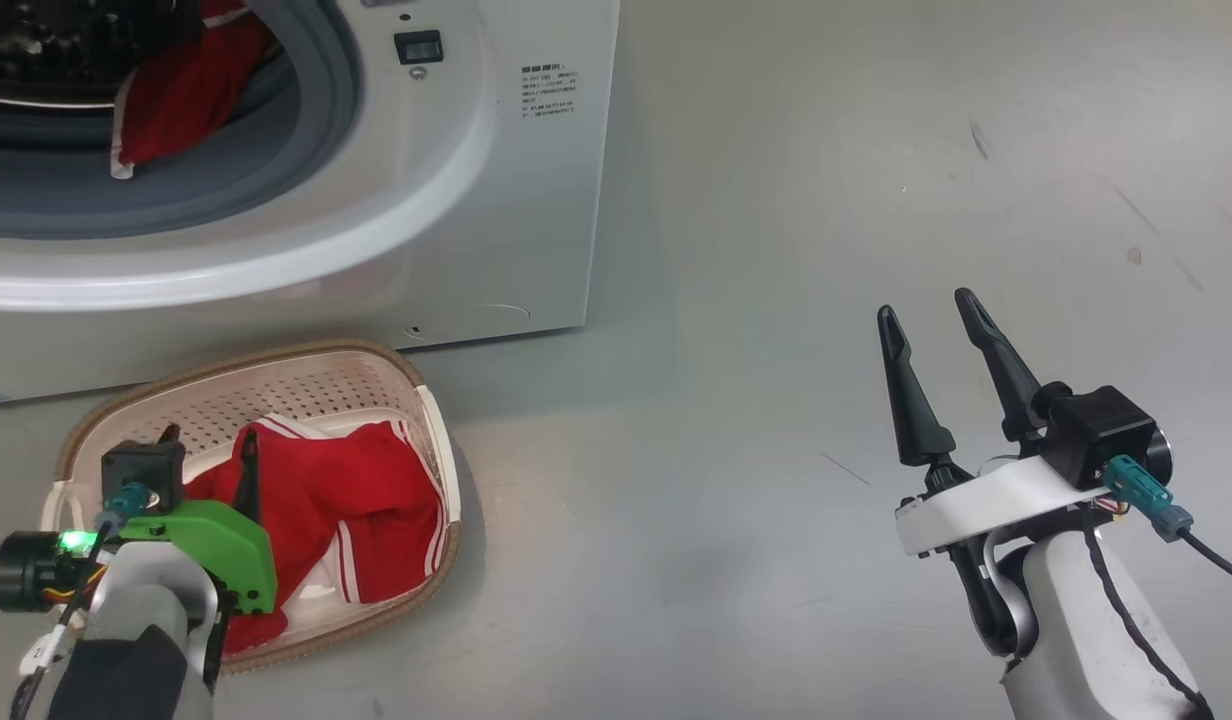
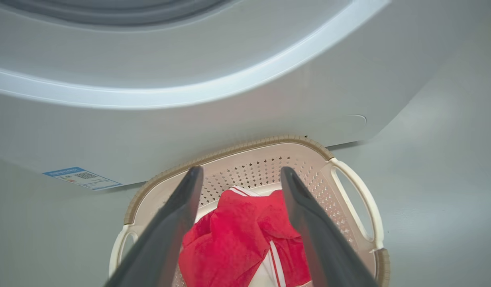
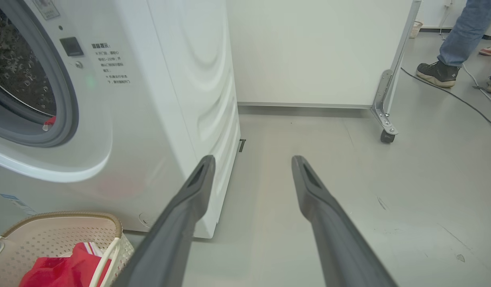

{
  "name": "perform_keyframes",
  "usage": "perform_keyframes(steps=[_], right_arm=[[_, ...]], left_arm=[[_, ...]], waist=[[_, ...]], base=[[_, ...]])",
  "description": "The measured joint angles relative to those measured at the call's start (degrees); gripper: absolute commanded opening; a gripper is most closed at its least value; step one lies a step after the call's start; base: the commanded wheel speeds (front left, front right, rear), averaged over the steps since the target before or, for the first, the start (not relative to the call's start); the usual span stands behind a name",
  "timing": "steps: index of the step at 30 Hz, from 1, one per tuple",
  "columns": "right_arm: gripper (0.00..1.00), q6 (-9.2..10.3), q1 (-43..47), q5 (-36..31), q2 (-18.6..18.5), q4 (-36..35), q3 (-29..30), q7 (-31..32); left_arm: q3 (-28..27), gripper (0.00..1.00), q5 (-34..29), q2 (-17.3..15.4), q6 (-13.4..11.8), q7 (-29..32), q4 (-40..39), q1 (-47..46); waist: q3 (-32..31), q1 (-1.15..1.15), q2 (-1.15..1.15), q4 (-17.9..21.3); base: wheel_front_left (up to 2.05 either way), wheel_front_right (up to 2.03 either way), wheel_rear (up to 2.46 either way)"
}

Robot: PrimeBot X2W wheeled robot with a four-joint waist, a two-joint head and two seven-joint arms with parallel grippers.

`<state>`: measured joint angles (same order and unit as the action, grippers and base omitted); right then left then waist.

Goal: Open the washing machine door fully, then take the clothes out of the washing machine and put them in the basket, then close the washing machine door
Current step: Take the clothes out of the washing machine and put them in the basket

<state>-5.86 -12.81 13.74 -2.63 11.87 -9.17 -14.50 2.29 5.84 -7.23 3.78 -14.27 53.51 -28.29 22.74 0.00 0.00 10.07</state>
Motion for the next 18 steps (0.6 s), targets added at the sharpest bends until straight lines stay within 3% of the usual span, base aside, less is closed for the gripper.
perform_keyframes(steps=[6,18], right_arm=[[1.0,-0.03,0.9,0.0,0.0,0.23,1.45,0.0],[1.0,-0.07,3.98,-0.04,0.01,0.07,2.6,0.0]], left_arm=[[1.01,1.0,-0.14,1.44,0.54,-0.03,-2.94,0.04],[1.47,1.0,-0.35,2.96,1.34,-0.18,-16.67,3.61]], waist=[[-3.5,0.0,0.0,-1.41],[-10.15,0.0,0.0,-4.49]], base=[[0.0,0.0,0.0],[0.0,0.0,0.0]])
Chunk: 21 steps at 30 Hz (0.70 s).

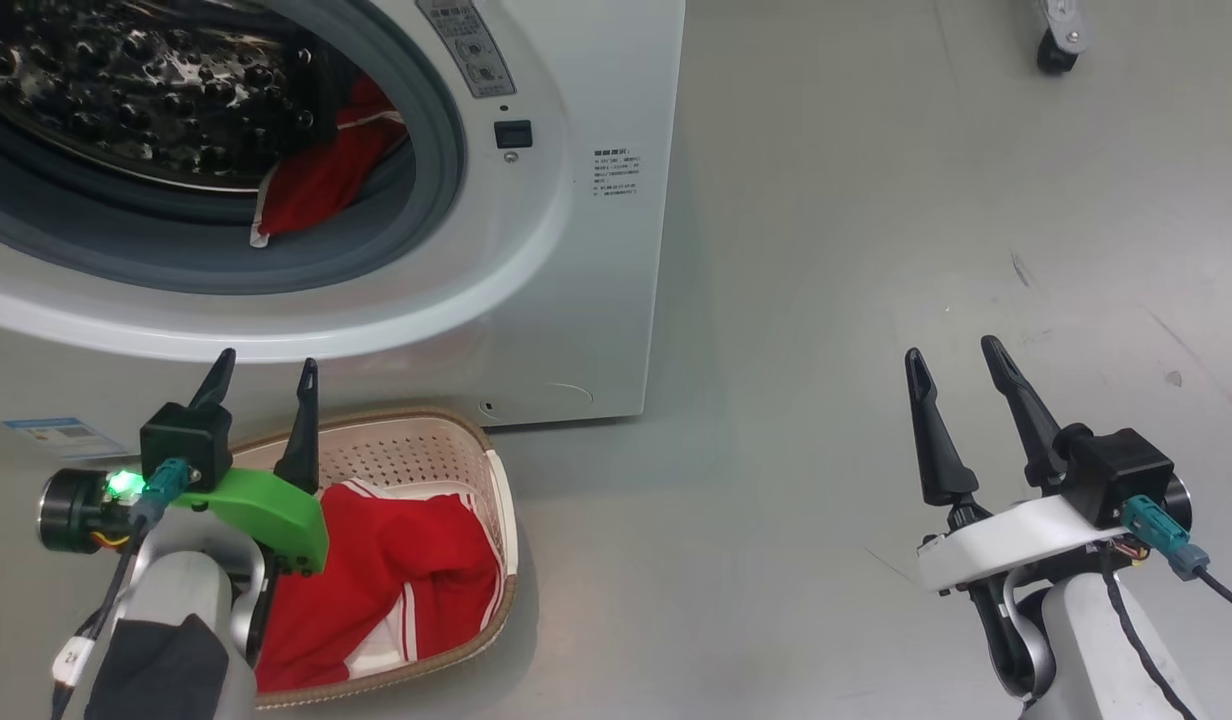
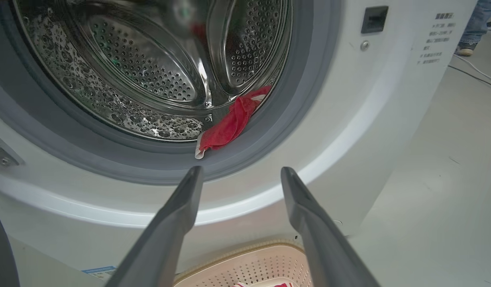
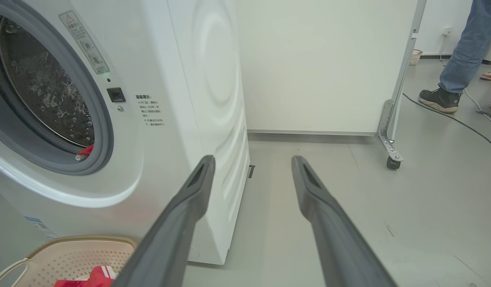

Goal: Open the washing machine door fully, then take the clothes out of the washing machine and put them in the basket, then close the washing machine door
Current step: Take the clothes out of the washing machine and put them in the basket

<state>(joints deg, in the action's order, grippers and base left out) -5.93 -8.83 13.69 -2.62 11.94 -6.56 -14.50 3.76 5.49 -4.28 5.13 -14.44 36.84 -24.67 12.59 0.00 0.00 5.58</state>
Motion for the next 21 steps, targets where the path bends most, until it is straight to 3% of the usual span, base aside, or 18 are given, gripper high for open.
perform_keyframes(steps=[21], right_arm=[[1.0,-0.23,4.93,-0.15,0.02,-0.47,-0.11,0.0]], left_arm=[[-0.15,1.0,0.07,1.21,-0.49,0.0,-14.23,11.96]], waist=[[-6.82,0.0,0.0,-0.84]], base=[[0.0,0.0,0.0]])
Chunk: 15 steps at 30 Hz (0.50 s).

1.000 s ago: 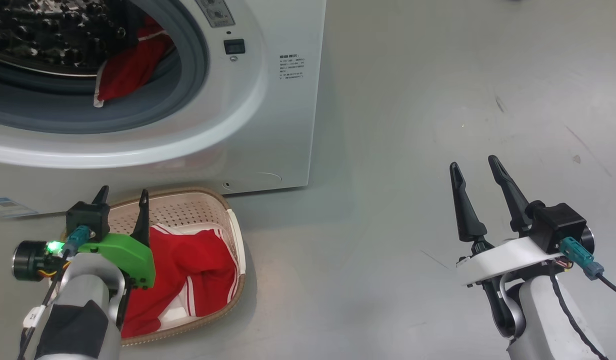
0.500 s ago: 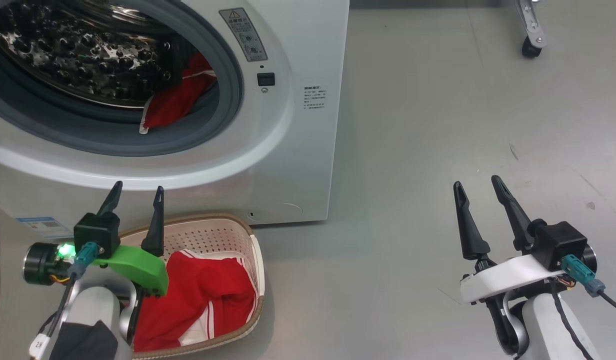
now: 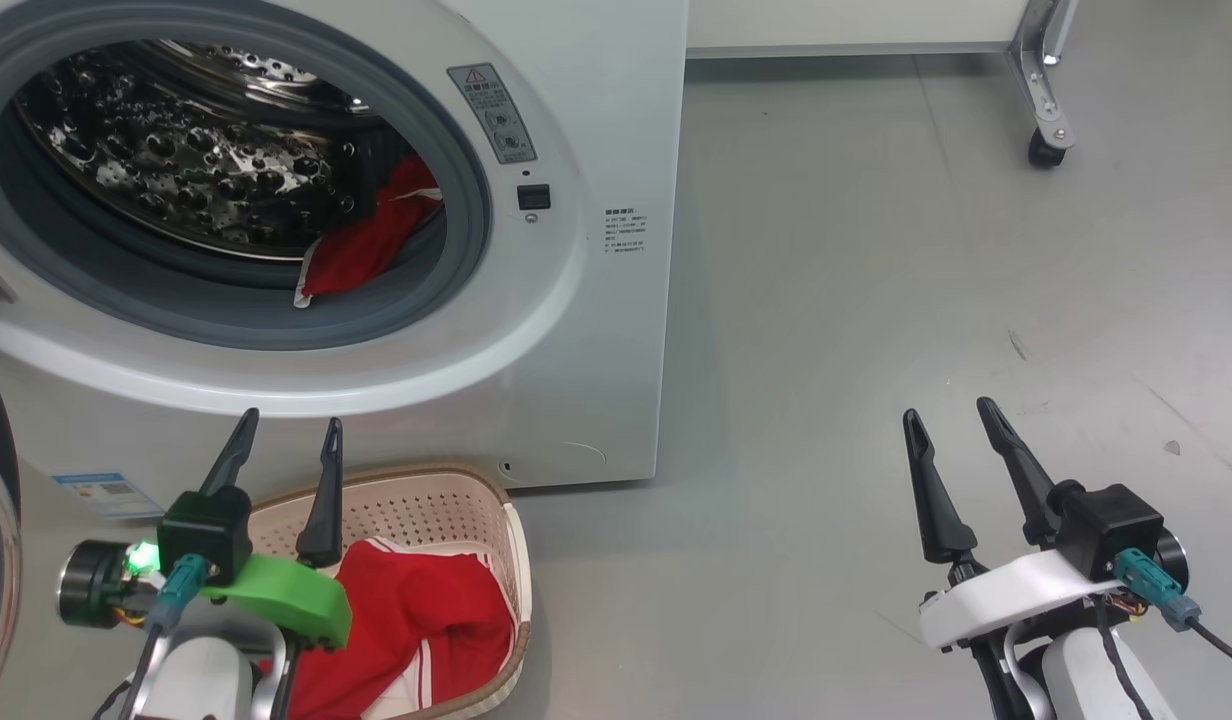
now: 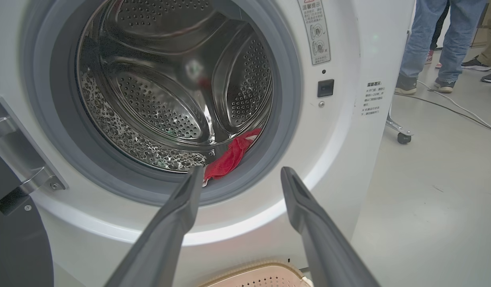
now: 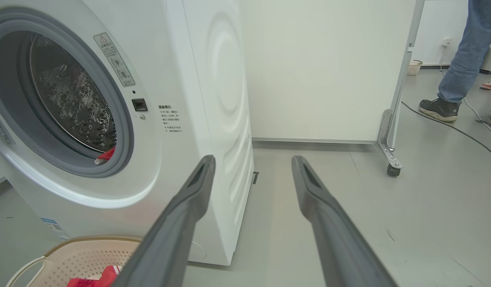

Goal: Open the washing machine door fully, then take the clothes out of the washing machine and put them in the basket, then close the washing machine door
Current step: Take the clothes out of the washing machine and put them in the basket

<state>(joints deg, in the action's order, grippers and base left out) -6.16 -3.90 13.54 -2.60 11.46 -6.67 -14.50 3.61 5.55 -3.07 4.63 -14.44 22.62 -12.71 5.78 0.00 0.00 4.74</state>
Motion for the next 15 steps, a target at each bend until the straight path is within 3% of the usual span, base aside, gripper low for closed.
perform_keyframes(steps=[15], right_arm=[[1.0,-0.32,1.21,-0.1,0.01,-0.23,-0.85,0.0]], left_arm=[[-0.02,1.0,0.49,0.33,-1.8,0.0,-4.56,5.48]], waist=[[-1.11,0.0,0.0,0.53]], base=[[0.0,0.0,0.0]])
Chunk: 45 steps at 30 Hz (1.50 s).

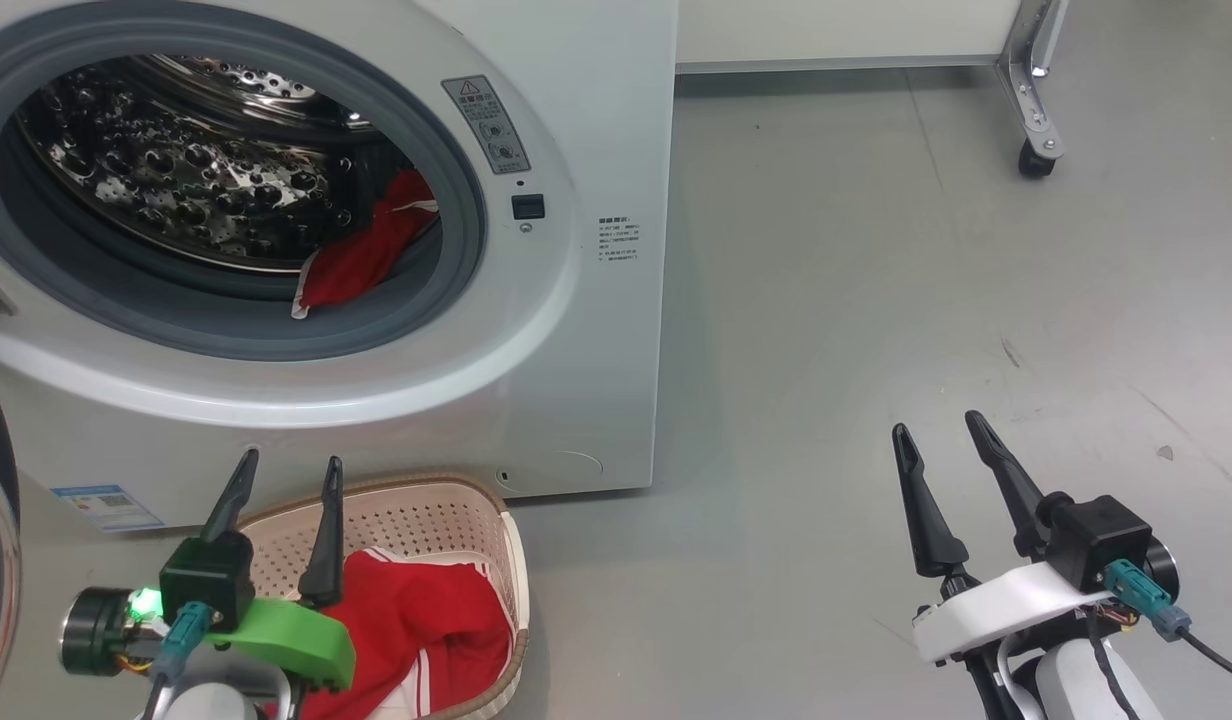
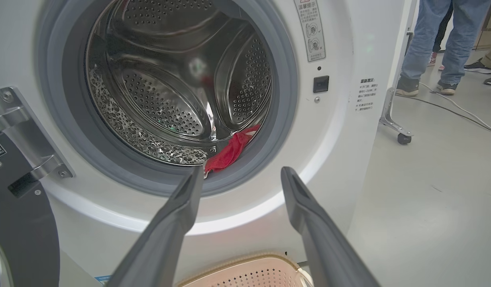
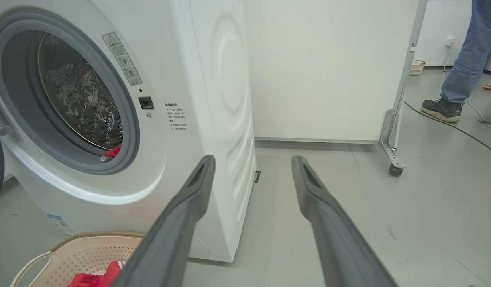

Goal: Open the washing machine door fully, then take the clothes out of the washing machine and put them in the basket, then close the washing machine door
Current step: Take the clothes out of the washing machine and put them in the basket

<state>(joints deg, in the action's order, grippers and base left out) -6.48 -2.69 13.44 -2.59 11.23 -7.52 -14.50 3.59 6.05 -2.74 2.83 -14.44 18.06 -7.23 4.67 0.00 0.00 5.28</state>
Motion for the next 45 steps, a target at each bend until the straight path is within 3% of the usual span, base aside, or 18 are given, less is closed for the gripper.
perform_keyframes(steps=[18,45], right_arm=[[1.0,-0.12,0.83,-0.01,0.01,-0.2,-0.43,0.0],[1.0,-0.49,0.83,0.0,0.01,-0.24,-0.62,0.0]], left_arm=[[-0.4,1.0,1.48,0.15,-1.99,0.0,-1.89,1.99],[-0.08,1.0,1.59,0.23,-2.12,0.0,-3.33,2.88]], waist=[[0.15,0.0,0.0,-0.84],[0.76,0.0,0.0,-0.5]], base=[[0.0,0.0,0.0],[0.0,0.0,0.0]])
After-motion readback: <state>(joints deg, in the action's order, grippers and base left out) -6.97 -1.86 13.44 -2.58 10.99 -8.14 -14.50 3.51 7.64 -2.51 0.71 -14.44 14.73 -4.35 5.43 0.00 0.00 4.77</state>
